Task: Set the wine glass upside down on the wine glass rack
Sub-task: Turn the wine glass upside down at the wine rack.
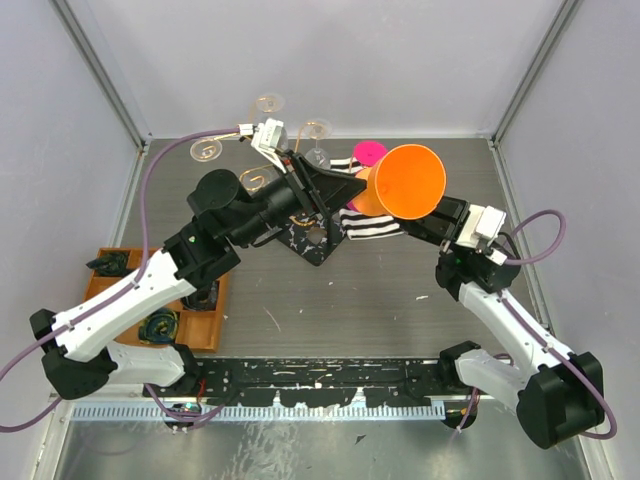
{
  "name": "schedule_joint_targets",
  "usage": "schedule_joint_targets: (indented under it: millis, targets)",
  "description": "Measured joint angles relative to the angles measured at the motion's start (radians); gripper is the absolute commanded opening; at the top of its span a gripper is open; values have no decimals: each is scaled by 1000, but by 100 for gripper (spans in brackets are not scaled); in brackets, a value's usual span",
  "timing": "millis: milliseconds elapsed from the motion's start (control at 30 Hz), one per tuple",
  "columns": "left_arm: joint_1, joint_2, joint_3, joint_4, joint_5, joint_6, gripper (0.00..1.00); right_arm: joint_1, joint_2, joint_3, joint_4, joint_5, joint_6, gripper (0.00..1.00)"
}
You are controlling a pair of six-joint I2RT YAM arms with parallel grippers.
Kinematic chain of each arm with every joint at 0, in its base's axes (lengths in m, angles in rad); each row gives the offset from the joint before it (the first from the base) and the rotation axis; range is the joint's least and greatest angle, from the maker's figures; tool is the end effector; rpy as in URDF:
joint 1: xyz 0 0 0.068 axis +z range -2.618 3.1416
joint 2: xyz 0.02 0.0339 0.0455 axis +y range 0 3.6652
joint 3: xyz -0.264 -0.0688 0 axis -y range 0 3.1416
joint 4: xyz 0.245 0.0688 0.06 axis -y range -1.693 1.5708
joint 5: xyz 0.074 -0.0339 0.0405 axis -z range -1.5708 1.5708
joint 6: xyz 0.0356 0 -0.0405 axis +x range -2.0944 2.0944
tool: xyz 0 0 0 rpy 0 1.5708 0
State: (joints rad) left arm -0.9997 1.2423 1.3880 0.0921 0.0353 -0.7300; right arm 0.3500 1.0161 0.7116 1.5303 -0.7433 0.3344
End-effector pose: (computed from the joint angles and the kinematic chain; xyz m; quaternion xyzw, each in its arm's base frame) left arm 0.1476 -0.2321 0.4841 0.0969 0.6107 -0.6051 0.5015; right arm 0.1482 0.0797 0.4160 -0.3590 0.1571 0.3667 0.8438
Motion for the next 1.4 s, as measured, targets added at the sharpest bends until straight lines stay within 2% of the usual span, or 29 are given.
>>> schedule_joint_targets:
  millis: [200,767,867,1100,1200,1333,1400]
  targets:
    - [-1,4,-1,16,3,-18,35,2,5,3,5,5,-11,1]
    - [0,20,-2,69,18,-80,35,23,12,21,10,15,-30,1]
    - [0,39,-2,87,29,-90,29,26,13,21,9,11,-30,1]
    - [1,60,-2,108,34,-114,3,29,17,21,11,0,-41,1]
    - [2,57,-2,114,31,-126,0,29,17,21,11,-1,-53,10]
    - [2,55,-3,112,23,-127,0,29,16,15,11,0,-67,33]
    - [1,51,-5,109,23,-114,0,31,15,1,10,2,-74,42]
